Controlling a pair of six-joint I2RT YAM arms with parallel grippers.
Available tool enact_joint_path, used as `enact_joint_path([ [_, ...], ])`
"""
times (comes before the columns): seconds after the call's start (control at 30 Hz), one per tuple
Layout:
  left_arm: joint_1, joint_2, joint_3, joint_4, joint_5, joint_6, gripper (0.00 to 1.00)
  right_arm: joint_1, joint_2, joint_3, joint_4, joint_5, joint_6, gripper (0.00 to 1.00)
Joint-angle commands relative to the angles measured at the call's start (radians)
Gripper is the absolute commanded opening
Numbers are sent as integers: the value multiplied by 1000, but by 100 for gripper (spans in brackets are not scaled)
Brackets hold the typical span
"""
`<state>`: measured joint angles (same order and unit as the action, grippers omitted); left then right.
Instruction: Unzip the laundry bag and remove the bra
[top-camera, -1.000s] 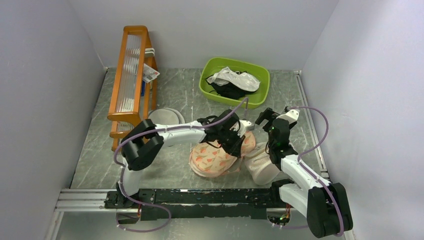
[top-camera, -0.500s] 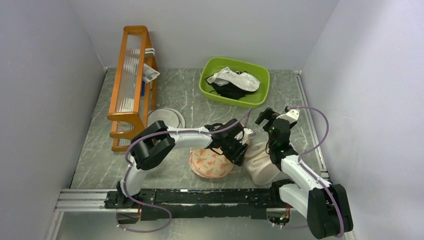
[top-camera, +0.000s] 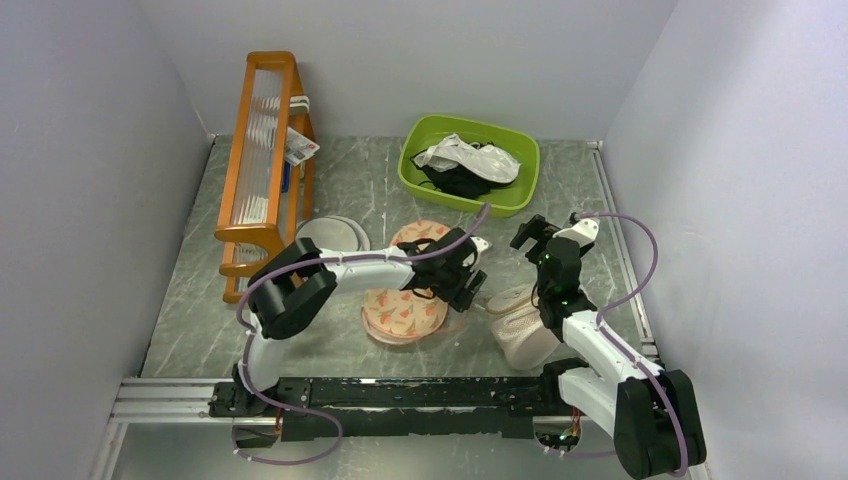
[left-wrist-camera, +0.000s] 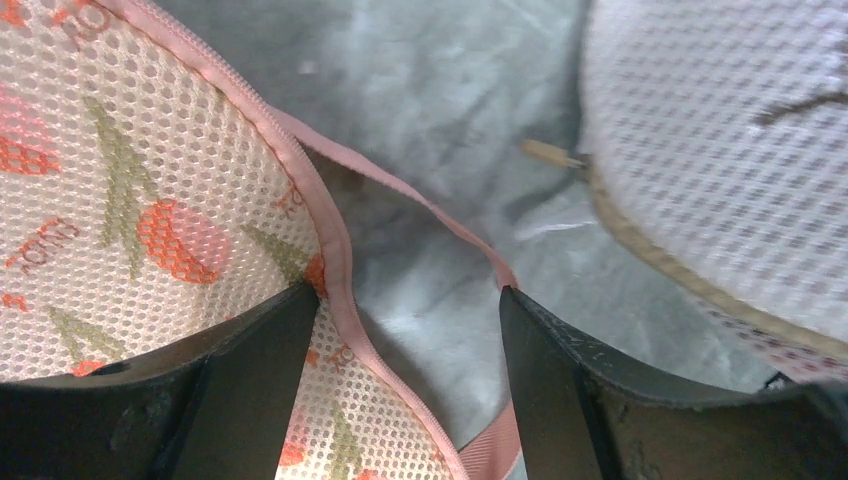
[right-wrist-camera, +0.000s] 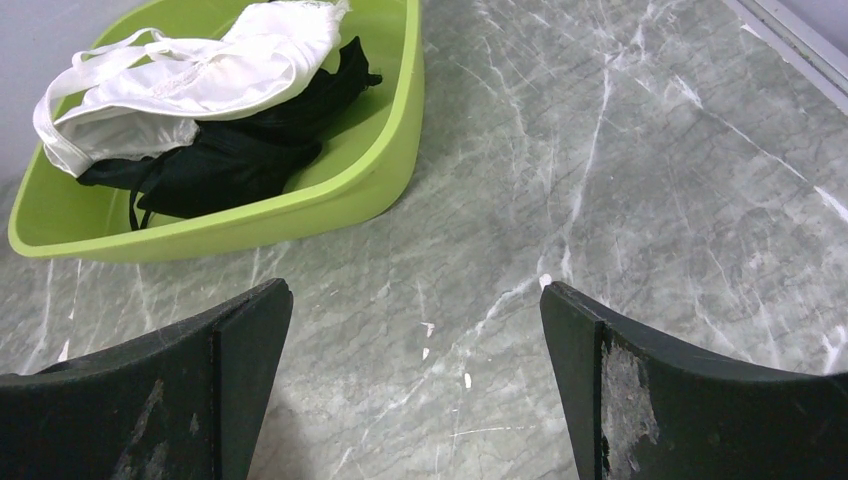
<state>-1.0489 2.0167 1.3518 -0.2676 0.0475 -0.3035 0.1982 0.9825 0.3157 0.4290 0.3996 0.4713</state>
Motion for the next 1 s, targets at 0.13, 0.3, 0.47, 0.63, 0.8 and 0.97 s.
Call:
enact_joint_path([
  [0.13,96,-53,-36,-24,-18,-25,80,-5,6,19,13,-2,-9,96],
  [0.3,96,-161,-85,43,-56,-2,81,-6,4,20,10,-3,-10,97],
  [0.47,96,-260,-125,96,-101,41,83,-6,15,24,10,-11,-11,96],
  [0.63,99,-364,-172,154,-173,77,94,-6,13,26,11,-18,-18,96],
  [0.8,154,-471,-216,208,-208,98,99,-6,13,29,14,-36,-29,97],
  [0.97,278,-599,-257,266,-196,108,99,-6,22,37,18,-60,-45,99],
])
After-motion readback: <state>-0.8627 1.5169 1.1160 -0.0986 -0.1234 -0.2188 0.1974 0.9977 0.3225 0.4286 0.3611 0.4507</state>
